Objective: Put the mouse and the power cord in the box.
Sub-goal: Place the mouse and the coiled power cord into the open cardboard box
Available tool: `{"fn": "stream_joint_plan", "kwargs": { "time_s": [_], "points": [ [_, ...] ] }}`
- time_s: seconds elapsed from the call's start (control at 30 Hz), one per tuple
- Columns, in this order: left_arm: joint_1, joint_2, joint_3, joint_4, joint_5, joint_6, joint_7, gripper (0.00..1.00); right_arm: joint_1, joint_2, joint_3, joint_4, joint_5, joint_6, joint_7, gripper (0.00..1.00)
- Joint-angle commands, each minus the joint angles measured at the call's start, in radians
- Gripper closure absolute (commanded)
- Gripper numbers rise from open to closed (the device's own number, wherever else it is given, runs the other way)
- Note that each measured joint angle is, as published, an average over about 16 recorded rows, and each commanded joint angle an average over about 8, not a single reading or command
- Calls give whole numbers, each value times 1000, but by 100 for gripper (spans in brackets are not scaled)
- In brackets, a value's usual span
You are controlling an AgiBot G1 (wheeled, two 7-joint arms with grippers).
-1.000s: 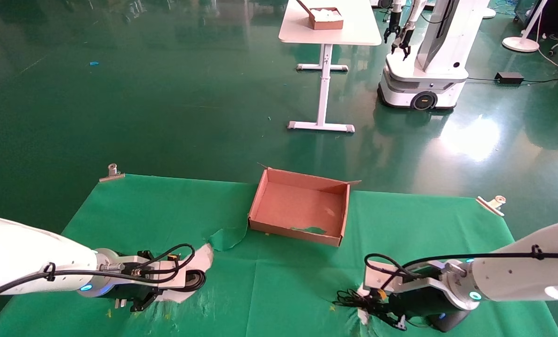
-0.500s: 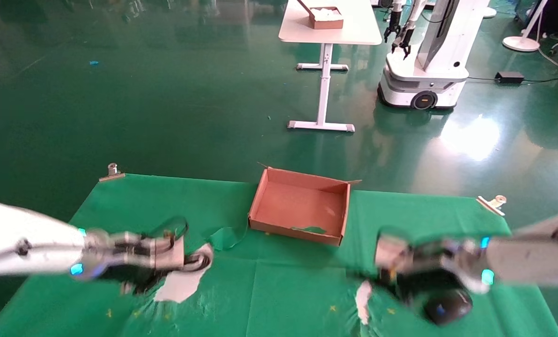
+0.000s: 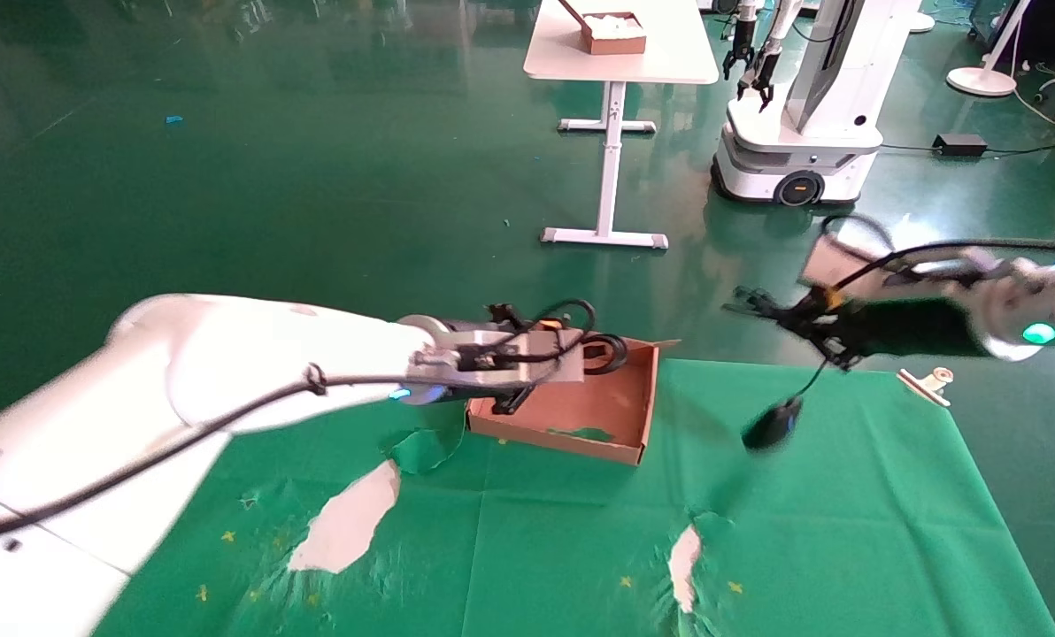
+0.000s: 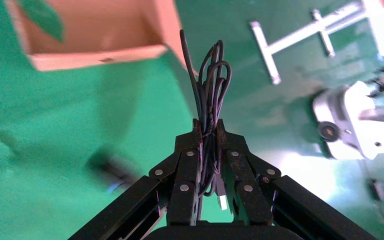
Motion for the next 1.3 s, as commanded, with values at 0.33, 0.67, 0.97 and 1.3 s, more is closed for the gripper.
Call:
{"fn": "stream_joint_plan", "kwargs": {
  "time_s": [0.33, 0.67, 0.97, 1.3],
  "points": [
    [7, 30, 265, 54, -114, -274, 87, 0, 43, 58, -2, 62, -28, -33, 38, 100],
    [-38, 29, 413, 82, -220, -344, 60, 0, 6, 77, 3, 153, -11, -53, 83, 100],
    [-62, 29, 496, 92, -283, -381, 48, 0, 2, 42, 2, 179, 0, -47, 89, 100],
    [-125, 12, 525, 261, -316, -404, -21, 0, 21, -39, 7, 158, 46, -35, 11, 100]
  ]
}}
